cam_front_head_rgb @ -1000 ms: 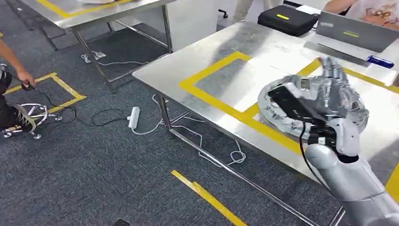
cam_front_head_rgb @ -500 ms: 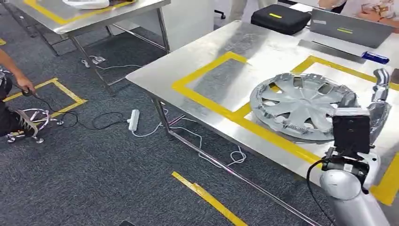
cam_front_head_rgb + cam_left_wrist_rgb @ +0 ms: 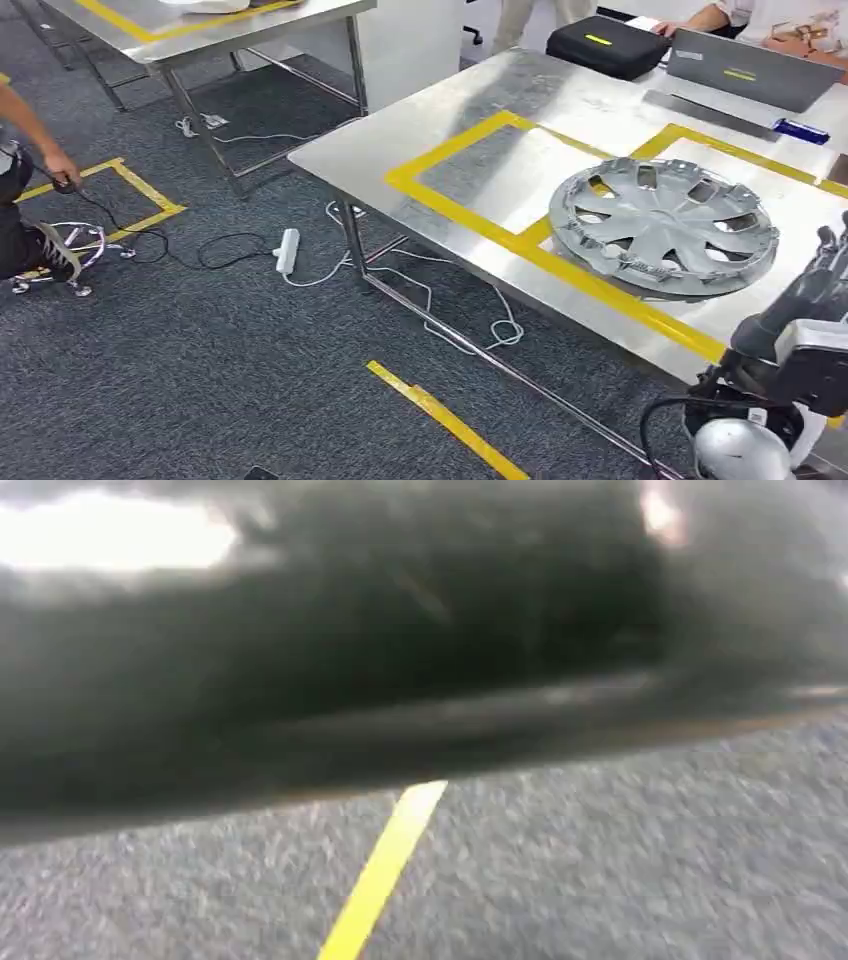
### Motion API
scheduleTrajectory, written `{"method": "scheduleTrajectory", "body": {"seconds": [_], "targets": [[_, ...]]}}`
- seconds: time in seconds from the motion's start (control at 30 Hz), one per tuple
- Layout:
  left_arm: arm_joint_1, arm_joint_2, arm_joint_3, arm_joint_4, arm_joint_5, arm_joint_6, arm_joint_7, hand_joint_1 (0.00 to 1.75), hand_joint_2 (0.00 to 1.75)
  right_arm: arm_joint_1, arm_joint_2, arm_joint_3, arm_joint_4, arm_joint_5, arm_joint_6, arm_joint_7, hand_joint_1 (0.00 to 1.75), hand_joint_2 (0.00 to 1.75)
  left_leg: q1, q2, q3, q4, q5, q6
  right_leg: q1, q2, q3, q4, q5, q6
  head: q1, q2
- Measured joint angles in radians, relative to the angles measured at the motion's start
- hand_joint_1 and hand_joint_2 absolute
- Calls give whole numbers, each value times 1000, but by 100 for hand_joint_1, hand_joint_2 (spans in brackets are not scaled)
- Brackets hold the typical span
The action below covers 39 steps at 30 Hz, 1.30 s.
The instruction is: Take the parts from the cabinet and place them on the table.
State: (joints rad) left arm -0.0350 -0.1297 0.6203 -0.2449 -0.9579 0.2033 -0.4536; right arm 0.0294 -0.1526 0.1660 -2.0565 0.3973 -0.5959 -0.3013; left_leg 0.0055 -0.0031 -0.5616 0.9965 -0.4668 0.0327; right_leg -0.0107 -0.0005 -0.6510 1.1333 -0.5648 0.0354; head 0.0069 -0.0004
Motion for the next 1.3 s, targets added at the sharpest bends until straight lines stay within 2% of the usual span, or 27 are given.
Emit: {"method": "scheduleTrajectory", "body": {"seconds": [0.07,0.1,0.13,0.17,0.23,0.27,0.33,0.4,0.43,0.47,0.53,0.57,0.6,0.63,0.67,0.73,0.77,0.9,0.93,0.97,1.03,1.07,1.1,1.13,1.17,1.23,1.3], "targets": [[1,0,2,0,3,3,0,0,0,36,8,-8,-8,-12,-8,-12,0,0,-5,1,-14,0,10,3,0,0,-48,147,-75,3,-1,0],[2,0,3,1,4,5,0,0,0,57,15,-11,-14,-20,-14,-19,0,0,-7,1,-21,1,15,2,1,0,-52,179,-83,2,0,0],[5,-1,5,2,6,7,0,0,0,77,19,-13,-18,-24,-19,-22,0,0,-9,1,-27,1,20,2,1,0,-31,162,-66,0,-1,0],[6,-2,7,2,12,9,0,0,0,97,27,-16,-24,-32,-22,-31,0,0,-10,1,-33,1,25,1,1,0,17,96,-32,-3,-1,0],[8,-3,13,3,16,11,-2,0,0,124,37,-20,-34,-47,-28,-43,0,0,-11,0,-38,2,33,-4,2,-1,138,-88,25,-12,-1,0],[8,-5,15,3,18,12,-3,0,0,132,42,-24,-40,-55,-31,-48,0,0,-14,1,-41,3,36,-9,7,-3,177,-156,9,-14,-1,0],[7,-6,20,3,24,13,-3,0,0,169,59,-39,-52,-75,-44,-57,0,0,-13,1,-42,4,46,-22,11,-1,166,-153,23,-17,0,0],[10,-8,22,3,25,14,-4,0,0,200,71,-53,-56,-89,-51,-61,0,0,-12,0,-43,1,55,-35,12,0,162,-154,31,-30,-2,0],[11,-8,24,3,28,15,-4,0,0,209,78,-57,-58,-91,-52,-64,0,0,-9,1,-48,10,45,-40,4,-3,159,-162,44,-39,-2,0],[13,-8,25,3,28,16,-5,0,0,215,85,-60,-61,-94,-52,-66,0,0,-9,0,-60,36,1,-46,5,-4,154,-162,50,-46,-5,0],[13,-7,27,3,28,16,-6,0,0,229,90,-68,-65,-95,-53,-67,0,0,-3,0,-106,182,-114,-57,6,-5,141,-160,65,-53,-7,0],[13,-8,27,3,28,16,-6,0,0,236,92,-69,-66,-95,-53,-67,0,0,-1,0,-126,254,-149,-61,7,-5,131,-159,73,-54,-7,0],[13,-8,27,3,28,16,-6,0,0,239,96,-69,-66,-95,-53,-67,0,0,2,0,-132,298,-161,-63,8,-5,121,-156,79,-53,-8,0],[14,-8,27,3,28,16,-6,0,0,242,99,-69,-66,-95,-53,-67,0,0,3,0,-117,297,-150,-65,8,-5,111,-153,84,-52,-7,0],[13,-8,27,3,28,16,-6,0,0,245,100,-73,-66,-96,-53,-67,0,0,5,0,-80,250,-120,-65,8,-4,100,-148,89,-49,-8,0],[12,-8,27,3,28,16,-6,0,0,248,105,-77,-68,-97,-53,-68,0,0,6,0,32,82,-59,-60,7,-3,87,-140,95,-43,-8,0],[10,-8,27,3,28,16,-6,0,0,249,106,-80,-71,-98,-53,-68,0,0,5,0,81,7,-62,-54,9,-4,82,-136,98,-38,-8,0],[12,-8,28,3,28,17,-9,0,0,252,107,-84,-74,-99,-53,-68,0,0,-6,-1,72,-10,-46,-28,7,-3,73,-136,119,-13,-7,0],[12,-11,28,4,28,17,-9,0,0,253,107,-85,-74,-99,-53,-68,0,0,1,4,66,-22,-31,-15,6,-2,64,-131,113,-6,-11,0],[10,-9,28,4,28,18,-9,0,0,253,108,-86,-74,-100,-53,-68,0,0,1,6,58,-22,-23,-8,6,-1,47,-111,80,-4,-7,0],[10,-8,29,4,29,19,-9,0,0,253,108,-89,-75,-100,-53,-68,0,0,-1,6,33,-22,-5,0,5,-1,0,26,-30,0,-4,0],[10,-8,30,4,29,19,-9,0,0,253,108,-91,-75,-101,-54,-68,0,0,-2,7,22,-21,3,1,5,-1,-23,103,-69,3,-5,0],[11,-8,32,4,32,19,-9,0,0,256,109,-92,-74,-102,-57,-68,0,0,-4,7,10,-20,12,1,5,-1,-36,160,-88,4,-4,0],[13,-9,35,4,34,20,-9,0,0,262,111,-96,-74,-106,-60,-66,0,0,-5,7,0,-20,19,0,5,-1,-28,170,-80,4,-5,0],[13,-10,37,4,34,20,-9,0,0,272,115,-104,-75,-113,-64,-66,0,0,-5,7,-10,-20,26,-1,5,-1,5,137,-51,3,-5,0],[14,-11,39,4,37,22,-11,0,0,291,129,-130,-76,-137,-70,-71,0,0,-5,6,-24,-17,38,-6,5,-2,122,-33,18,-1,-5,0],[16,-12,43,4,39,24,-14,0,0,305,144,-157,-82,-164,-65,-81,0,0,-10,5,-33,-12,44,-15,9,-3,223,-174,12,-7,-4,0]]}}
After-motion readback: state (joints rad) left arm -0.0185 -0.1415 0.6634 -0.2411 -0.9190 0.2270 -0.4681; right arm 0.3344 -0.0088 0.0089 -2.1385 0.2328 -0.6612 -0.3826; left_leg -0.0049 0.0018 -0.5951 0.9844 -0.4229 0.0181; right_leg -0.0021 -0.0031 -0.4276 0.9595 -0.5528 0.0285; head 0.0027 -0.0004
